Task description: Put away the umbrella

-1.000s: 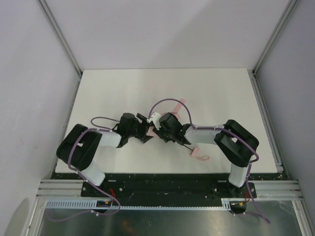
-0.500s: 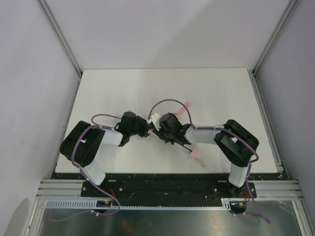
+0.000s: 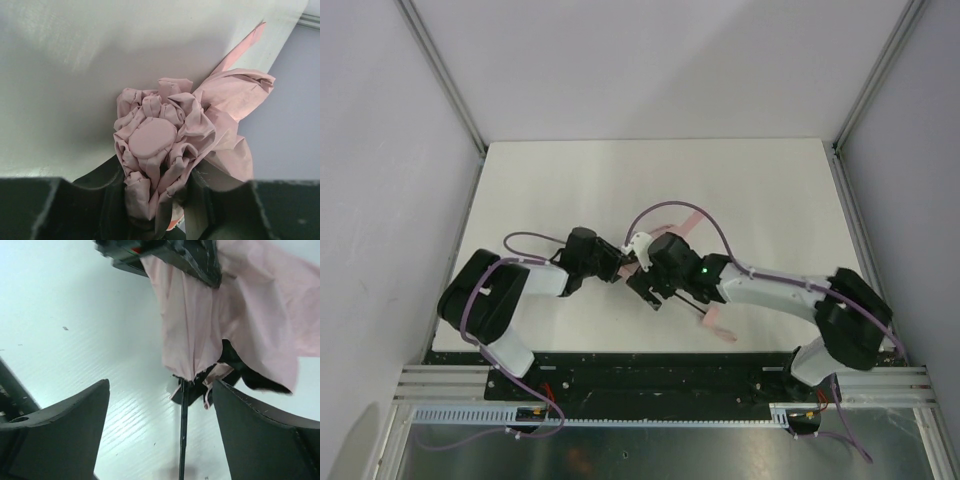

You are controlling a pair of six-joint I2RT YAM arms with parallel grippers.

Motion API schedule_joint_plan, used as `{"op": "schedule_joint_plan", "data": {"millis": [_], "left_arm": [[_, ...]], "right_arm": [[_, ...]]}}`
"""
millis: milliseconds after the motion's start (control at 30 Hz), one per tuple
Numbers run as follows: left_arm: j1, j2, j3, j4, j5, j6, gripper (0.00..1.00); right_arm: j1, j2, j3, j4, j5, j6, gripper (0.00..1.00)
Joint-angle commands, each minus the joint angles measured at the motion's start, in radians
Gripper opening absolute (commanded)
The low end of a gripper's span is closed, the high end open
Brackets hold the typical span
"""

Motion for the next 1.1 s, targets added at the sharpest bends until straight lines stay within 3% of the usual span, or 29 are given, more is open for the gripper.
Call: {"op": "schedule_joint_plan", "data": {"millis": [0, 167, 333, 667, 767, 933, 1067], "left_arm": [[0.01, 0.009, 0.031, -0.333, -0.099, 0.054, 0.0], [0.009, 0.006, 0.074, -0.462, -0.05, 0.037, 0.0], [0.012, 0.009, 0.104, -0.567, -0.032, 0.038, 0.0], [0.017, 0.046, 0.151, -0.68, 0.012, 0.032, 0.0], [0.017, 0.055, 0.156, -0.689, 0.037, 0.027, 0.0], [0.016, 0.061, 0.172, -0.692, 0.071, 0.03, 0.0], [0.017, 0.069, 0.191, -0.69, 0.089, 0.042, 0.0]], "right_arm": [[0.09, -0.147, 0.037, -0.099, 0.123, 0.017, 0.88], [0.159, -0.096, 0.036, 0.055, 0.292, -0.099, 0.87], [0.146, 0.057, 0.036, 0.243, 0.347, -0.225, 0.79], [0.081, 0.249, 0.042, 0.364, 0.248, -0.248, 0.64], [0.068, 0.299, 0.048, 0.35, 0.225, -0.22, 0.49], [0.043, 0.349, 0.06, 0.224, 0.126, -0.118, 0.08], [0.015, 0.369, 0.063, 0.076, -0.037, 0.006, 0.0]]}}
